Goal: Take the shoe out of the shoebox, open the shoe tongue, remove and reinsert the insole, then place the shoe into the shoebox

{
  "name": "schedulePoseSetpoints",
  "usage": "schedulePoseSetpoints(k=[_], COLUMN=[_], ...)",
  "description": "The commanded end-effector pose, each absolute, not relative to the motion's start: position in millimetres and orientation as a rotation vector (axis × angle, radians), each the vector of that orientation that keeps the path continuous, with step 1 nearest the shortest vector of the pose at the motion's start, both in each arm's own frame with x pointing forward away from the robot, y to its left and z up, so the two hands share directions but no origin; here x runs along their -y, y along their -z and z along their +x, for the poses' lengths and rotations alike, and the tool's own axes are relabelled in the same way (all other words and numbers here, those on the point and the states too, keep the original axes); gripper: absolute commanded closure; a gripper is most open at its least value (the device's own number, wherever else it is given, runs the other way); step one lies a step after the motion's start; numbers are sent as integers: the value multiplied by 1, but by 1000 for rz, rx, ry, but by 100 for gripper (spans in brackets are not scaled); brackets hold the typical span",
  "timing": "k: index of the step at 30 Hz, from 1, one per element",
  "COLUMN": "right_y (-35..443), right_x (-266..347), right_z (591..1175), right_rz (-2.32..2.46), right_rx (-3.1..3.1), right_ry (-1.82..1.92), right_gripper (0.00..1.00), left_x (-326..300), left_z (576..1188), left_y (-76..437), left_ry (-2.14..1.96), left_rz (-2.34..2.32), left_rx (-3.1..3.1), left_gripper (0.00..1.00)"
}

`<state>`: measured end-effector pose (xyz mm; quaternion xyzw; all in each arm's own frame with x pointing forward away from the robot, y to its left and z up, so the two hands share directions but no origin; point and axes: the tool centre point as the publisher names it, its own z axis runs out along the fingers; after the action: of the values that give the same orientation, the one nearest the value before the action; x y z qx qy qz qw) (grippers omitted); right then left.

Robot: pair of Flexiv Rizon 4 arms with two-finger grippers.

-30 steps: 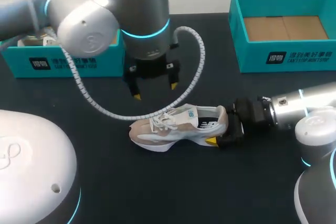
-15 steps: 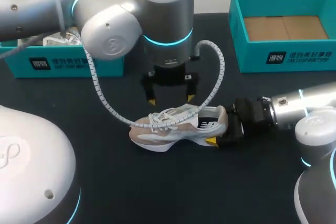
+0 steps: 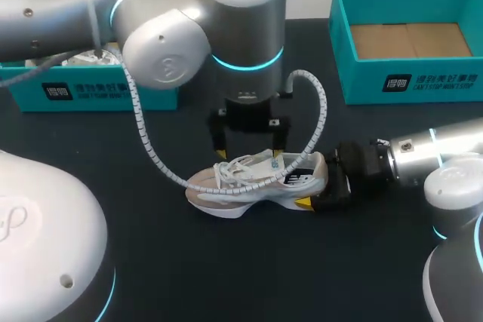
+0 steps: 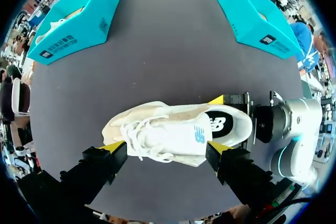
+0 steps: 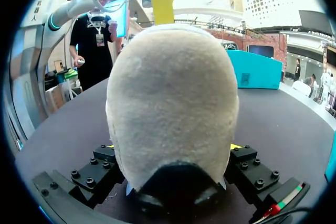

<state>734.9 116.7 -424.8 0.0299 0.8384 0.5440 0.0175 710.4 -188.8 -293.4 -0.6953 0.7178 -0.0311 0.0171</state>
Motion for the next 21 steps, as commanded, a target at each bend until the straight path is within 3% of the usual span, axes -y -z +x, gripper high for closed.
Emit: schedulePoseSetpoints(k=[1,21], right_y=[426,426], right_x=[-118,-118], right_z=[736,736], right_rz=[96,96], right_rx=[-2607,-2607], right_ry=[-1685,-1685], right_gripper=[100,100], left_x=[213,234], left_z=[708,716], left_y=[308,350], left_ry=[49,-105], left_rz=[-2133,-2120], left_rx=[-2232,-2178], left_gripper=[0,0])
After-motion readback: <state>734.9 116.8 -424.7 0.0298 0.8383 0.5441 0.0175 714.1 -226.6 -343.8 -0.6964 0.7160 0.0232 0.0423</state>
